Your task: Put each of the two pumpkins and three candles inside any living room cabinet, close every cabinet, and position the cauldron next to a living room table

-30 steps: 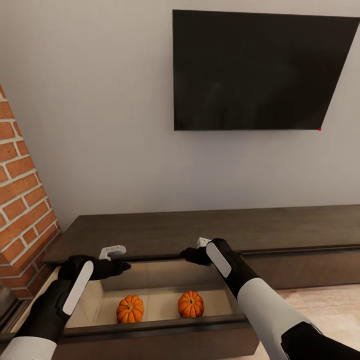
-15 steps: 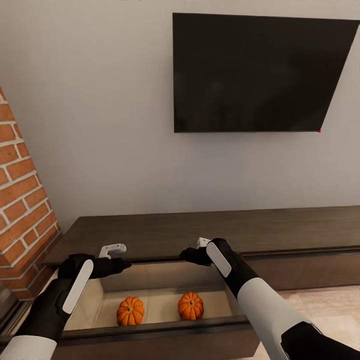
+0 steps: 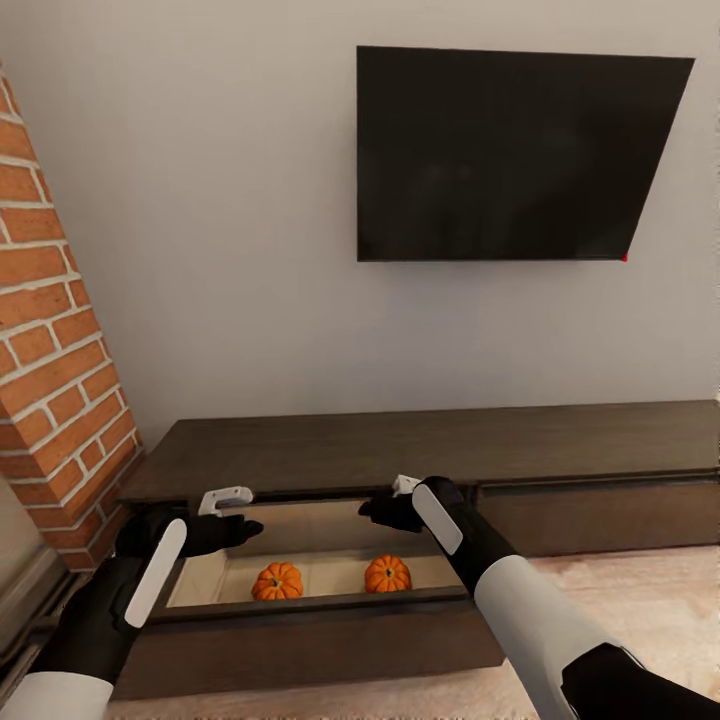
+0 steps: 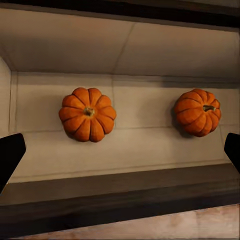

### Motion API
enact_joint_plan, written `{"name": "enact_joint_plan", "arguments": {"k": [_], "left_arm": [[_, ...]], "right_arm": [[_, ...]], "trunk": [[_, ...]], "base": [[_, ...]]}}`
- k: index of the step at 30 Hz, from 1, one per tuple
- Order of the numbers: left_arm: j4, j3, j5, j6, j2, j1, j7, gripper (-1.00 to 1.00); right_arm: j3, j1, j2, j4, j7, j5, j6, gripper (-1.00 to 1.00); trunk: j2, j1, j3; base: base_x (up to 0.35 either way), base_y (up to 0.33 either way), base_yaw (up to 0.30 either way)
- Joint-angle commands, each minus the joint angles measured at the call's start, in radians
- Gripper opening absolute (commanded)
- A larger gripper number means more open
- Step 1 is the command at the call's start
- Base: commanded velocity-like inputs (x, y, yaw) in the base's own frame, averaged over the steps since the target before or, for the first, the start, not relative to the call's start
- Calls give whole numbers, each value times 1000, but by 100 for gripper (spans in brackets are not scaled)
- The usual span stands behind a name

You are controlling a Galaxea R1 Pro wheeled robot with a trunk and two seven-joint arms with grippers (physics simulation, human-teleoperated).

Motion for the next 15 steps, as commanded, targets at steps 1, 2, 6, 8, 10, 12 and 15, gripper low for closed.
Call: {"name": "enact_joint_plan", "arguments": {"k": [1,2,6,8,10,12,15], "left_arm": [[-10,-1,3,3,1,0,4,100],[-16,-1,3,3,1,0,4,100],[-54,0,3,3,1,2,4,100],[-74,1,2,3,1,2,4,100],[-81,-1,1,3,2,2,4,100],[-84,-2,0,3,1,1,3,100],[-83,-4,-1,3,3,-1,3,100]], "right_arm": [[3,-1,0,-1,-10,-11,1,100],[3,-1,0,-1,-10,-11,1,100],[3,-1,0,-1,-9,-11,1,100],[3,0,0,-1,-9,-11,1,100],[3,0,-1,-1,-8,-11,1,100],[3,0,-1,-2,-7,-12,1,100],[3,1,-2,-5,-5,-12,0,100]], "trunk": [[0,0,-1],[0,0,-1],[0,0,-1],[0,0,-1],[14,-8,5],[28,-16,12],[49,-27,21]], "base": [[-91,21,0],[-73,17,0],[-34,8,0],[-14,3,0],[-7,2,0],[-4,1,0],[-2,0,0]]}}
